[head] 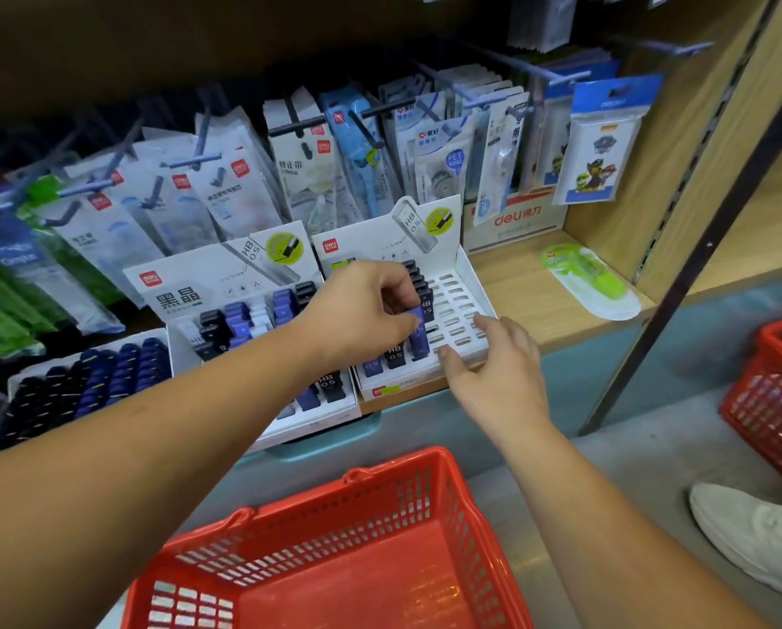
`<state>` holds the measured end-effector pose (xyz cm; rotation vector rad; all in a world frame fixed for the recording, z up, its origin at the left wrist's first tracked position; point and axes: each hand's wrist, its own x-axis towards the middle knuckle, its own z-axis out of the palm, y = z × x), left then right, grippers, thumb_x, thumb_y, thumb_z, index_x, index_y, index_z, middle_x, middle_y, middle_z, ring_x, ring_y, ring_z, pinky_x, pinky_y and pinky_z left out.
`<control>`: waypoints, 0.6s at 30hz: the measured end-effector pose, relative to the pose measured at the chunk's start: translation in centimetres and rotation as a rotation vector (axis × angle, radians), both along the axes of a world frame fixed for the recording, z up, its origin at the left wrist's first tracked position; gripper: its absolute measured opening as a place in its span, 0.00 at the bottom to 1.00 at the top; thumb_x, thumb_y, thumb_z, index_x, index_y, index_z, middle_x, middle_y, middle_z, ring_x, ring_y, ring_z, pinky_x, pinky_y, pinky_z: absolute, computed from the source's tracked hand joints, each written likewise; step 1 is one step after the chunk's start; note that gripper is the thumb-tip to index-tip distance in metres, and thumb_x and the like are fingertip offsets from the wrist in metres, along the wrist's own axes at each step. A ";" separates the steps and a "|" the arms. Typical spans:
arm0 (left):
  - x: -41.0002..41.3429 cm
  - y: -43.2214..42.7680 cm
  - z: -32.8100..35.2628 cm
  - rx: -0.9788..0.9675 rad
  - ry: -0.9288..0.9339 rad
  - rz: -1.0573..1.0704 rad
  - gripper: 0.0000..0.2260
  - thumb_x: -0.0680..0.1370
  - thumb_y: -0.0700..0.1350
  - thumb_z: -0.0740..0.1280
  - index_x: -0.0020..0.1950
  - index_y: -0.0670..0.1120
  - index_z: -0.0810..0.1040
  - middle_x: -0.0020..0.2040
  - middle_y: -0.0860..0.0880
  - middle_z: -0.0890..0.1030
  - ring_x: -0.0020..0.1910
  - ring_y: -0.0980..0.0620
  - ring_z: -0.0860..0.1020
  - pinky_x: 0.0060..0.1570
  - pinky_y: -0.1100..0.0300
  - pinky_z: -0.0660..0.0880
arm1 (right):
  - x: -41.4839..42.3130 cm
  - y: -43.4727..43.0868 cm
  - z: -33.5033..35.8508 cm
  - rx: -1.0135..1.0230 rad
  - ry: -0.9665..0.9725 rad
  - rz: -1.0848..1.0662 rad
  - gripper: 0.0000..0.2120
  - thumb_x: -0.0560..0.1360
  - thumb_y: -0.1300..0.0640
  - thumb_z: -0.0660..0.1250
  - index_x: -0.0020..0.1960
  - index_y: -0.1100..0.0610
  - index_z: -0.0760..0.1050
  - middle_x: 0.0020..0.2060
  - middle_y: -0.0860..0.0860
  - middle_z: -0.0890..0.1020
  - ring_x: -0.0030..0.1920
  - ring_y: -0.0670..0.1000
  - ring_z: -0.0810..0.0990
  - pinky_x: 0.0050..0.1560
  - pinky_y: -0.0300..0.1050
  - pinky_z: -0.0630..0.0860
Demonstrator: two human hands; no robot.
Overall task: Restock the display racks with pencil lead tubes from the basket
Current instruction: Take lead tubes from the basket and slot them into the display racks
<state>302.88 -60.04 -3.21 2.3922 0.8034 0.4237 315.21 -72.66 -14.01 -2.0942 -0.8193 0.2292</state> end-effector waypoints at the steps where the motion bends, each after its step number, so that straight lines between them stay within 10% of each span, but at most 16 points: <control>1: 0.0 0.0 0.2 -0.007 0.008 0.008 0.05 0.74 0.40 0.76 0.43 0.50 0.83 0.39 0.53 0.85 0.39 0.52 0.84 0.45 0.53 0.83 | 0.0 0.0 0.1 -0.004 0.001 0.002 0.30 0.75 0.43 0.72 0.74 0.52 0.71 0.73 0.52 0.70 0.76 0.55 0.63 0.75 0.56 0.63; 9: -0.8 -0.3 0.1 0.095 0.096 -0.058 0.03 0.75 0.40 0.77 0.45 0.47 0.84 0.39 0.54 0.84 0.36 0.57 0.80 0.42 0.56 0.79 | -0.2 -0.5 0.7 -0.025 -0.001 0.022 0.30 0.75 0.45 0.73 0.74 0.53 0.71 0.75 0.54 0.68 0.76 0.57 0.63 0.75 0.55 0.63; 18: -1.8 -1.5 0.4 0.293 0.169 -0.112 0.11 0.75 0.46 0.75 0.57 0.50 0.86 0.55 0.49 0.80 0.56 0.48 0.78 0.56 0.51 0.77 | -1.7 -0.3 2.1 -0.127 -0.225 0.037 0.28 0.74 0.43 0.73 0.71 0.54 0.75 0.74 0.57 0.69 0.77 0.59 0.63 0.76 0.63 0.57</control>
